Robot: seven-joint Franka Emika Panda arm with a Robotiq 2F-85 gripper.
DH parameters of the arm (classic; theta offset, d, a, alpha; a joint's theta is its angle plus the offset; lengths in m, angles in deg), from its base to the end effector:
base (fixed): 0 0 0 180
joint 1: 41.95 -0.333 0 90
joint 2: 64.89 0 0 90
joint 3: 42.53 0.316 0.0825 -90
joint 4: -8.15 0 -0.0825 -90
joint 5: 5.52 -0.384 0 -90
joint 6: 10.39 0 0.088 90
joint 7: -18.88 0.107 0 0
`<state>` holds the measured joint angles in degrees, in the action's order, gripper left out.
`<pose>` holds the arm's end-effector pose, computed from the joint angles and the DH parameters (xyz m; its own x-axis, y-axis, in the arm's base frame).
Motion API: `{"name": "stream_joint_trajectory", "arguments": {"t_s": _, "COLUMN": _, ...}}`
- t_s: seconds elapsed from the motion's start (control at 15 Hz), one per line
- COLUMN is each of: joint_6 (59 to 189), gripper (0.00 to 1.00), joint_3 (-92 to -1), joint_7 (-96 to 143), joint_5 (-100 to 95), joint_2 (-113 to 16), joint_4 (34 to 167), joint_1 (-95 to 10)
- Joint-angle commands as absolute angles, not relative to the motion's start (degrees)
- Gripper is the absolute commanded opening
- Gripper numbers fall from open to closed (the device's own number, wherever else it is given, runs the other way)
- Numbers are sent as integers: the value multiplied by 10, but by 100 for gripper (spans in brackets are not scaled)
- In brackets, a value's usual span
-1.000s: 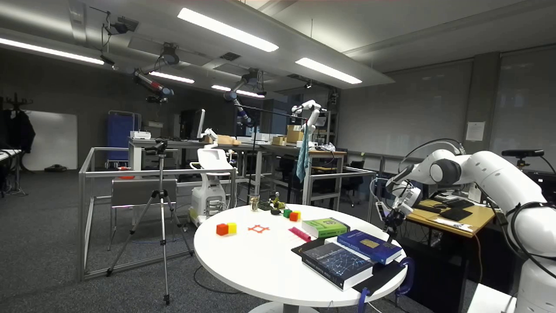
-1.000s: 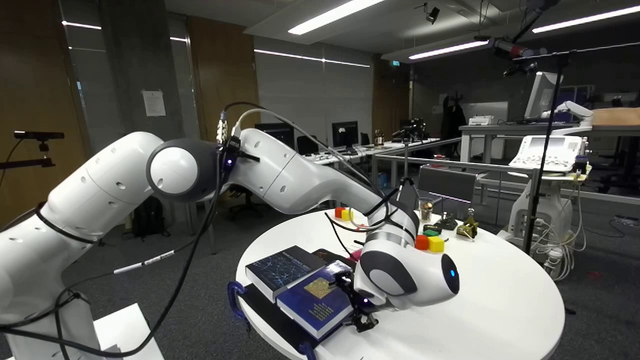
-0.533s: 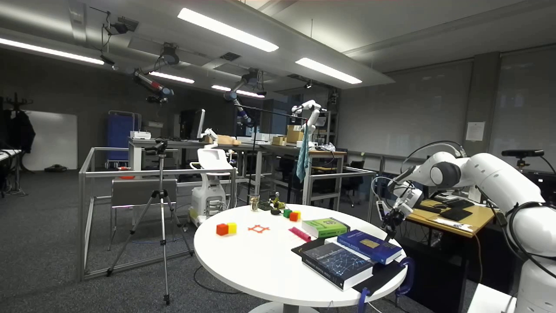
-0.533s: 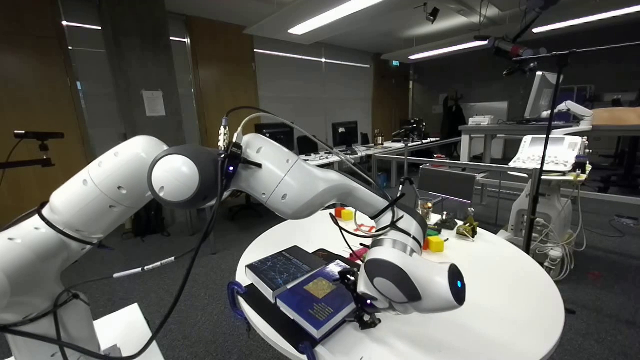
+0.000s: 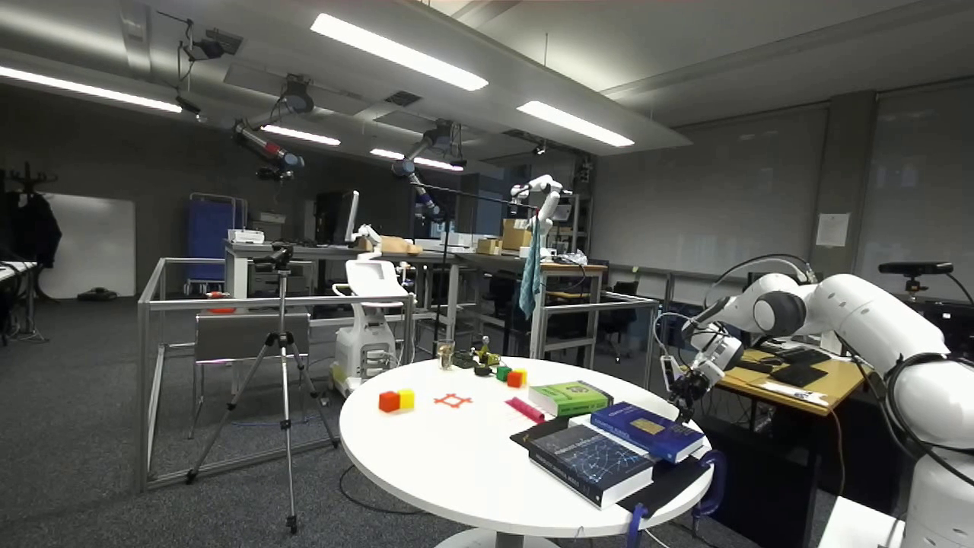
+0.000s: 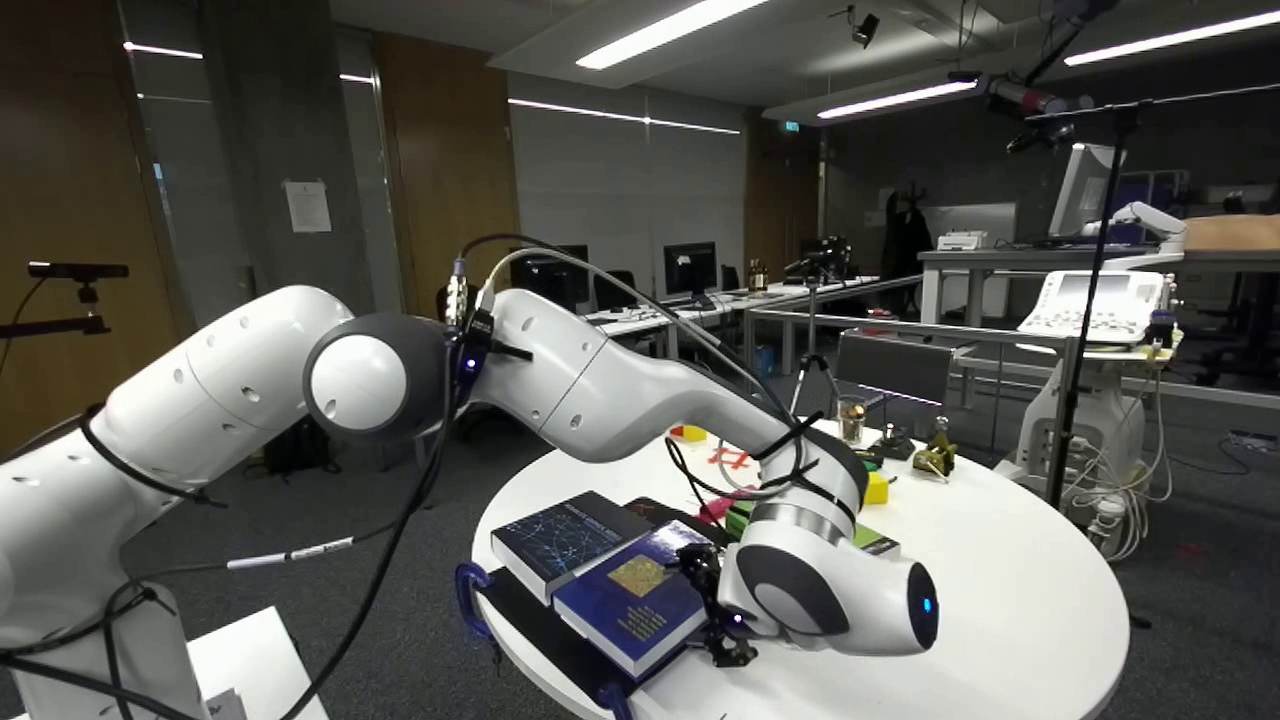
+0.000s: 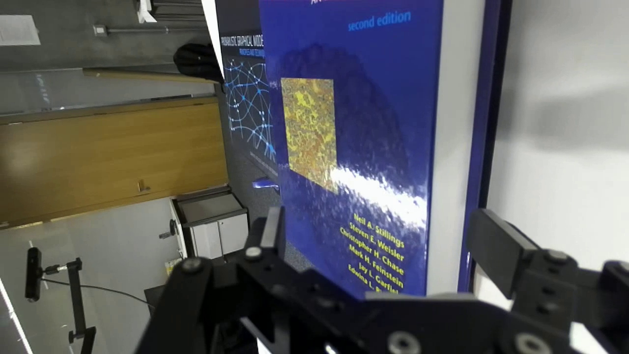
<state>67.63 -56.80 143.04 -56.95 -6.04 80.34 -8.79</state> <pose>0.5342 -0.3871 0.1293 -0.9976 0.0513 0.0464 0.0654 0.4832 0.8731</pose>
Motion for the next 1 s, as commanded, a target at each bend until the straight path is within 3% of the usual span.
{"name": "stream_joint_trajectory", "arguments": {"t_s": 0.0, "joint_6": 638, "gripper": 100, "joint_3": -556, "joint_7": 1435, "joint_5": -588, "joint_2": -38, "joint_4": 763, "joint_1": -67}}
{"name": "stream_joint_trajectory", "arguments": {"t_s": 0.93, "joint_6": 616, "gripper": 100, "joint_3": -547, "joint_7": 1440, "joint_5": -594, "joint_2": 8, "joint_4": 727, "joint_1": -47}}
